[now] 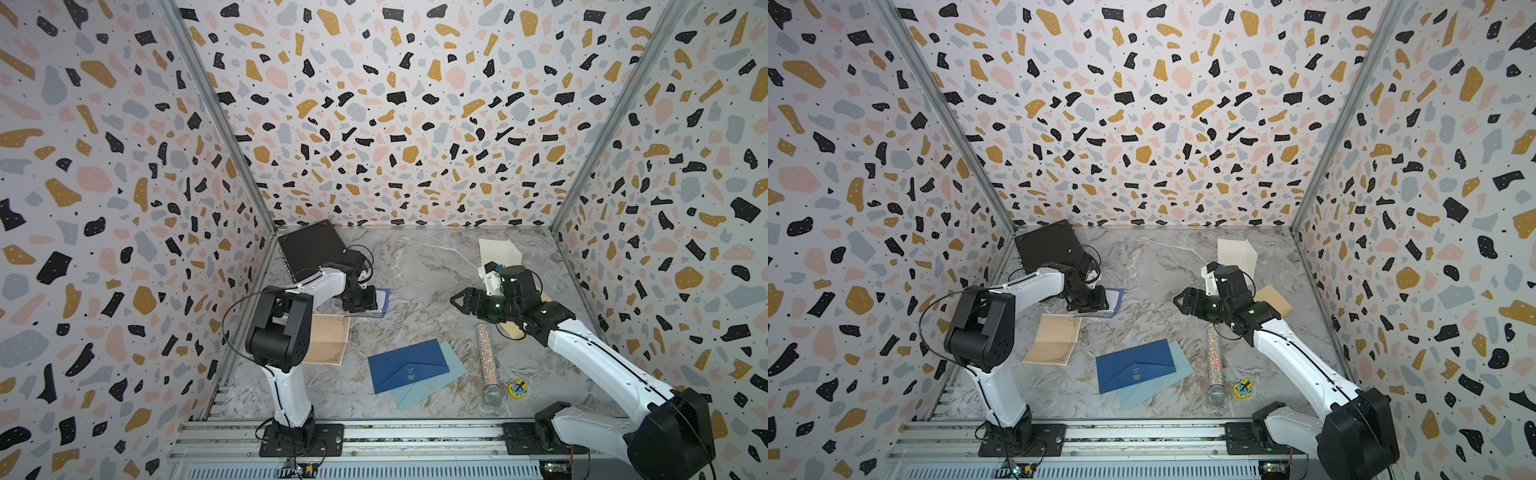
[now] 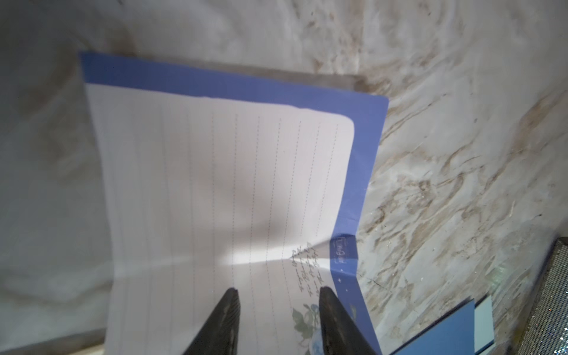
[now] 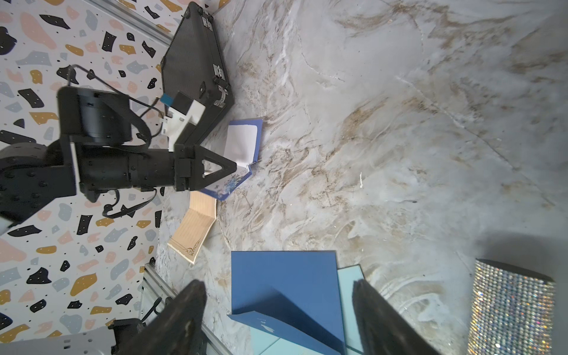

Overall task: Take the letter paper out of the envelope
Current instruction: Place the letter paper at the center of the board.

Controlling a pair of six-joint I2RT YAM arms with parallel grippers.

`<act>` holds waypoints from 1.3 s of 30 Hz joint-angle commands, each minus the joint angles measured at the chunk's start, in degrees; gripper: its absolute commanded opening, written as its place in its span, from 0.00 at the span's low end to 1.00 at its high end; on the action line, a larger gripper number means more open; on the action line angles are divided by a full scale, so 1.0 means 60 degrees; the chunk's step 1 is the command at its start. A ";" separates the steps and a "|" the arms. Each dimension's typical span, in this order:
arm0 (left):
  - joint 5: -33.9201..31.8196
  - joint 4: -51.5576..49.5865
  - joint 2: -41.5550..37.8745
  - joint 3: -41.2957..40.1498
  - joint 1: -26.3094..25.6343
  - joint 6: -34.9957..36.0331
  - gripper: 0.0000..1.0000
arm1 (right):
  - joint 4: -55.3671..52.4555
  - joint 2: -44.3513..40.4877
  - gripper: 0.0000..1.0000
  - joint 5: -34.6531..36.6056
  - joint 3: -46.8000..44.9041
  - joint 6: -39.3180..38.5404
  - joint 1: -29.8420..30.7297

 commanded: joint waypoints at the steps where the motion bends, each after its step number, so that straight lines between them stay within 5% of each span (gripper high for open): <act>1: 0.0442 -0.0525 0.0659 0.0177 -0.0016 -0.0483 0.48 | -0.0168 -0.0137 0.78 -0.0062 -0.0049 -0.0027 -0.0027; 19: 0.0339 -0.0767 0.1307 0.0357 -0.0025 -0.1286 0.63 | -0.0188 -0.0122 0.78 -0.0016 -0.0173 0.0083 -0.0038; 39: 0.1193 -0.0768 -0.0981 0.0799 -0.0200 -0.1915 0.63 | -0.1121 -0.0532 0.74 0.0911 -0.0350 -0.1187 0.0693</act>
